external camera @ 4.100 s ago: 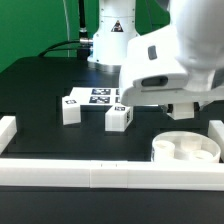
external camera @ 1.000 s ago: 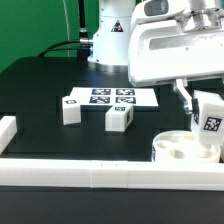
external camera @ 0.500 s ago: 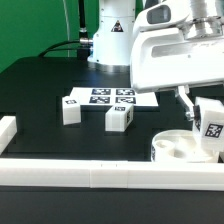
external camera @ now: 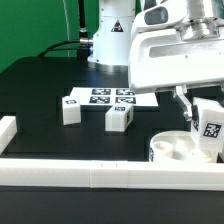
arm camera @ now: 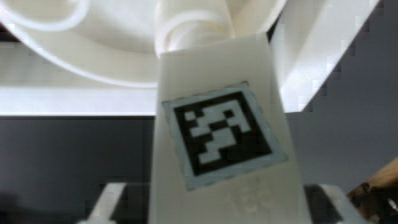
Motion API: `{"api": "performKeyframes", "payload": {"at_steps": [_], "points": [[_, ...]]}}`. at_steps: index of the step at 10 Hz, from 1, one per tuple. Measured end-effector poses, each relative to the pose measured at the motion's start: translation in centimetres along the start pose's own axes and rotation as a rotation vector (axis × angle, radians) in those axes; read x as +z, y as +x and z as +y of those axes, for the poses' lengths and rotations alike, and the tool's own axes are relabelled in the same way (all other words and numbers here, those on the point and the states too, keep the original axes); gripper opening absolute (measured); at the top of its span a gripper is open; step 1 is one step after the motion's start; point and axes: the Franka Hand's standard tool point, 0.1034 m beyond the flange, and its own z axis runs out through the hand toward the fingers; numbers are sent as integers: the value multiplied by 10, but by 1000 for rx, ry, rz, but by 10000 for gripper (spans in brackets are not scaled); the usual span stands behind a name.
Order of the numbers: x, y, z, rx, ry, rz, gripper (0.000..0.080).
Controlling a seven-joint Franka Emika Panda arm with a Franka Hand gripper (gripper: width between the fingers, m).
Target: Assemble stool
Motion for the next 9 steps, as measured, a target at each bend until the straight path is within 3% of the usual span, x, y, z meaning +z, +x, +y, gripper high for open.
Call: {"api": "performKeyframes", "payload": {"at_steps": [7,8,9], "points": [[-1,0,4,5,-1,-30,333],[-1,0,4,4,-1,-30,536],[-1,0,4,4,-1,-30,536]]}}
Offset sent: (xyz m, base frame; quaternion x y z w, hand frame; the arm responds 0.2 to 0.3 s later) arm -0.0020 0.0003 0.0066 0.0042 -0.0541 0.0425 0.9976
